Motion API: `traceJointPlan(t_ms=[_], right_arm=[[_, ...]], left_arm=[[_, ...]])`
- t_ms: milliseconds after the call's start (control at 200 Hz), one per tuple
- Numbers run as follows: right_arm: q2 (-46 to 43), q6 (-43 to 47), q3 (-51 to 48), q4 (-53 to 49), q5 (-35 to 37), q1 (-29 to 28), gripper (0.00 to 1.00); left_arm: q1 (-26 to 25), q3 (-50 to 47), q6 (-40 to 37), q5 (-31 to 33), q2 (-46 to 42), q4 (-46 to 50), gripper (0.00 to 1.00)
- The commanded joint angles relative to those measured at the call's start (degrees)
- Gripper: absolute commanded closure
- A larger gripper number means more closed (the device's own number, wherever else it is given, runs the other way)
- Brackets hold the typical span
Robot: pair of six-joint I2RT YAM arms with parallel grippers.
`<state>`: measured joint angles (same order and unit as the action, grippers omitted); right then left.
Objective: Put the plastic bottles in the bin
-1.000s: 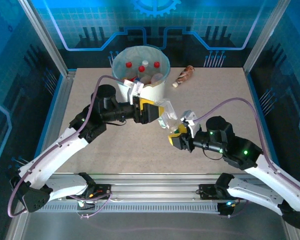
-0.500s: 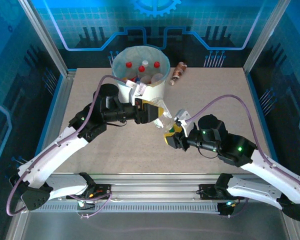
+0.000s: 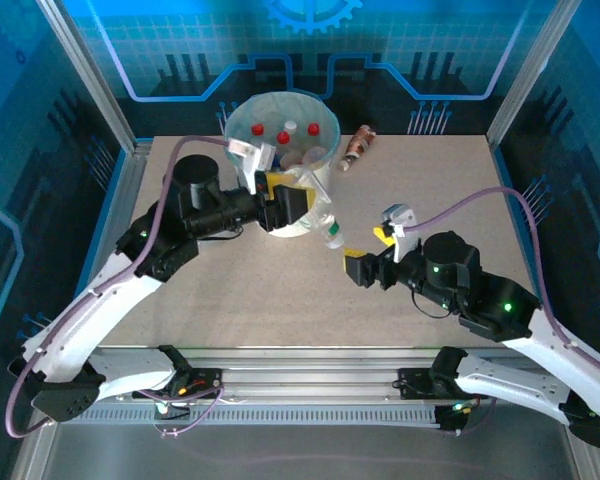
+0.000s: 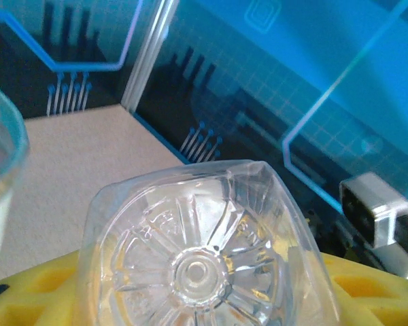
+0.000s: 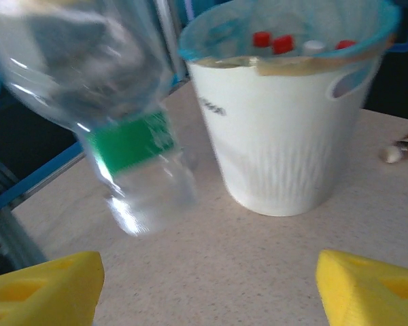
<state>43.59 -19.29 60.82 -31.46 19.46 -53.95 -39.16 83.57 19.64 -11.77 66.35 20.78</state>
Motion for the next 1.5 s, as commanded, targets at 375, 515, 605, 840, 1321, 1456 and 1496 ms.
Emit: traceJointPlan(t_ms=[375,515,605,840,1321,1456,1496], right_arm=[[11.8,-6.5,11.9,-10.9,8.9,11.4,0.15],[17.7,-5.6,15.1,-9.3,-1.0,19.3,0.16],[20.7,-3.2,15.5,-6.0,-3.9,22.0,0.16],[36.6,-2.0,22.5,-2.3,-14.5,35.7,0.16],[78.2,-9.5,49.5,3.3,-18.9,41.6,0.2],[87.7,-11.4,58.0,1.7,-17.5,41.6,0.22],[89.4,-11.8,60.2,1.1,-17.2,41.5,0.23]], left_arm=[[7.7,17.4,-13.1,10.3,10.0,3.4,0.63],[11.9,21.5,-14.1,10.2,15.9,1.0,0.64],[13.7,27.3,-16.2,10.5,22.1,1.4,0.64],[16.3,51.0,-14.6,8.5,43.3,10.5,0.62],[17.5,63.8,-9.4,9.5,57.0,19.7,0.59],[17.5,63.9,-7.6,8.0,58.6,21.1,0.56],[17.5,64.0,-7.0,7.6,59.2,21.7,0.55]])
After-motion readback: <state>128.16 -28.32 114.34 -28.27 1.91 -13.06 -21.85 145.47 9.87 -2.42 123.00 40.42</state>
